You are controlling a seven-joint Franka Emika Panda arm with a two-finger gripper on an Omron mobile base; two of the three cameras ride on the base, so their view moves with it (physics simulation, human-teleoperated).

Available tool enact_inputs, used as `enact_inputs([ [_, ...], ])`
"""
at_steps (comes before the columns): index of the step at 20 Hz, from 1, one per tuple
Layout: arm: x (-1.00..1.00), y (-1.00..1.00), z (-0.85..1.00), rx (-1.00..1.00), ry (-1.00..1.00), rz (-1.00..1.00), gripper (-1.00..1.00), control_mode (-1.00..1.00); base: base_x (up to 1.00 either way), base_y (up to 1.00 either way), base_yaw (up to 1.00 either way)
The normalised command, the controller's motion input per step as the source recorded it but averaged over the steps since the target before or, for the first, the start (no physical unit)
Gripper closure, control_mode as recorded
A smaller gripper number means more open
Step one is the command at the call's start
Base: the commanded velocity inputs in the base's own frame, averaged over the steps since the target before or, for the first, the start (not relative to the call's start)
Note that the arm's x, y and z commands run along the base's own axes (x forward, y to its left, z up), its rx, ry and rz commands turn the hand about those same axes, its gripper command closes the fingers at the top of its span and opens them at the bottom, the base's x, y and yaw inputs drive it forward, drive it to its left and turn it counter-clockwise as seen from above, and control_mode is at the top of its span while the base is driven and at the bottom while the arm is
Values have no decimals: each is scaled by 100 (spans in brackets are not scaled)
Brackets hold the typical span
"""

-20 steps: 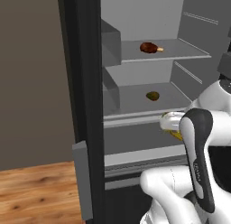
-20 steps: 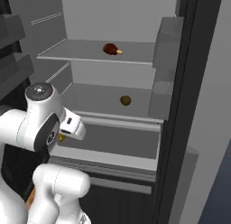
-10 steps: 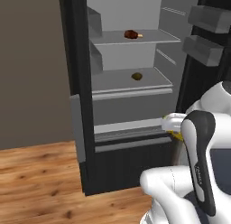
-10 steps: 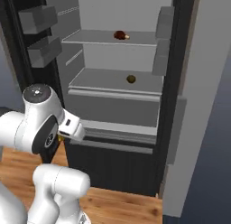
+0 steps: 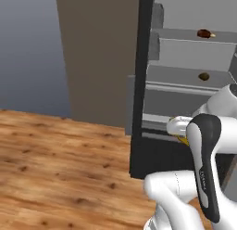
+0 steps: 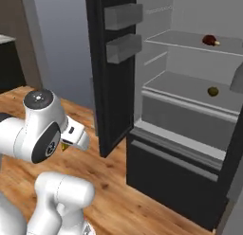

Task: Take the cheese, steak, and avocado from the fridge and place them on the plate on the dining counter to create an appetizer plate.

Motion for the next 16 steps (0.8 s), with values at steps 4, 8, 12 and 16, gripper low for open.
enact_inputs([
  [4,0,0,0,0,0,0,100,100,-31,3,86],
  [8,0,0,0,0,0,0,100,100,-10,4,84],
  [12,0,0,0,0,0,0,100,100,0,5,79],
  [16,0,0,0,0,0,0,100,100,6,2,72],
])
